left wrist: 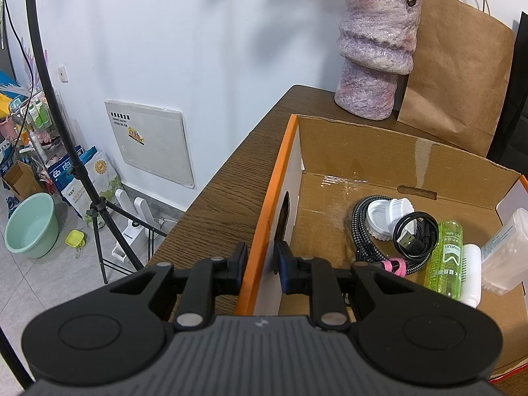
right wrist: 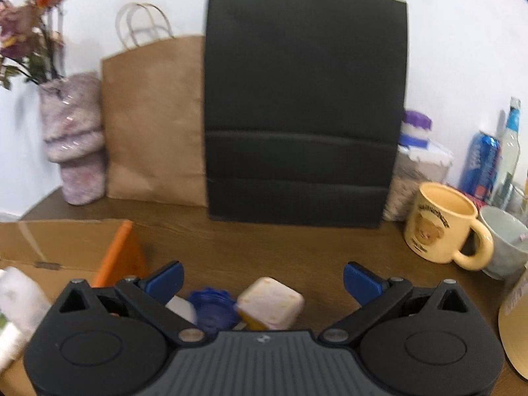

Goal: Organize rigid objects
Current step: 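Move the right tool to the white plug adapter and grasp it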

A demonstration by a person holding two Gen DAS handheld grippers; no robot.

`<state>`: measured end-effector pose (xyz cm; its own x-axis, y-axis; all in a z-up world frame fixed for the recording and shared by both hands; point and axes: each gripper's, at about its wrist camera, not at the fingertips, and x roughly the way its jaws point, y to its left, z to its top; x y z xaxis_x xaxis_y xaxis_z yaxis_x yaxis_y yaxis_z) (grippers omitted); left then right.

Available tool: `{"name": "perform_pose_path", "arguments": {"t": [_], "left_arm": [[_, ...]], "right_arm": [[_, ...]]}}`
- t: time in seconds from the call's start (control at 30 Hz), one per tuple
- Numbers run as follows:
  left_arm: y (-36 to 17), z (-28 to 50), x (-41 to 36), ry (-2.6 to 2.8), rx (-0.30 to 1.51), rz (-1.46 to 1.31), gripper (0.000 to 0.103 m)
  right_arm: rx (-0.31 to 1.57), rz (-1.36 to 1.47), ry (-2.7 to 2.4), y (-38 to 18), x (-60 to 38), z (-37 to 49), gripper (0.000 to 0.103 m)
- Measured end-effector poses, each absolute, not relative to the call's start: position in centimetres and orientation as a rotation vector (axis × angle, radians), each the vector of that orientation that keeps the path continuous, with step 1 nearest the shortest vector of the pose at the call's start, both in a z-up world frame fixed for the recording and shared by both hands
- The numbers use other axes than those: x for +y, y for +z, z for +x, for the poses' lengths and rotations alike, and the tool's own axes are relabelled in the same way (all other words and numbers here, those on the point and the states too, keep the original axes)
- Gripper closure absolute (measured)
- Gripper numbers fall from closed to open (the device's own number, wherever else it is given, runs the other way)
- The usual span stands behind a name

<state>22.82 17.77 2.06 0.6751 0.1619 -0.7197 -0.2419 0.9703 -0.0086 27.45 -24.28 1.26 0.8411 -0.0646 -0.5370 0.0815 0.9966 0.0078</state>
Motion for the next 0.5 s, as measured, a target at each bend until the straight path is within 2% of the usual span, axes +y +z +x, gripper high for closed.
{"name": "perform_pose_path", "arguments": {"t": [0.13, 0.3, 0.5], "left_arm": [[2.1, 22.8, 17.9, 0.225, 0.799, -0.110, 0.083], [2.1, 22.8, 18.0, 0.222, 0.800, -0.114, 0.083], [2.1, 22.9, 18.0, 0.222, 0.800, -0.114, 0.083]], "right_arm": [[0.606, 0.057, -0.108, -0.2, -25.9, 28.3, 0.001], [0.638, 0.095, -0.112, -1.5, -26.3, 29.3, 0.007], [0.638, 0.099, -0.107, -2.4, -26.0, 30.0, 0.022]]}}
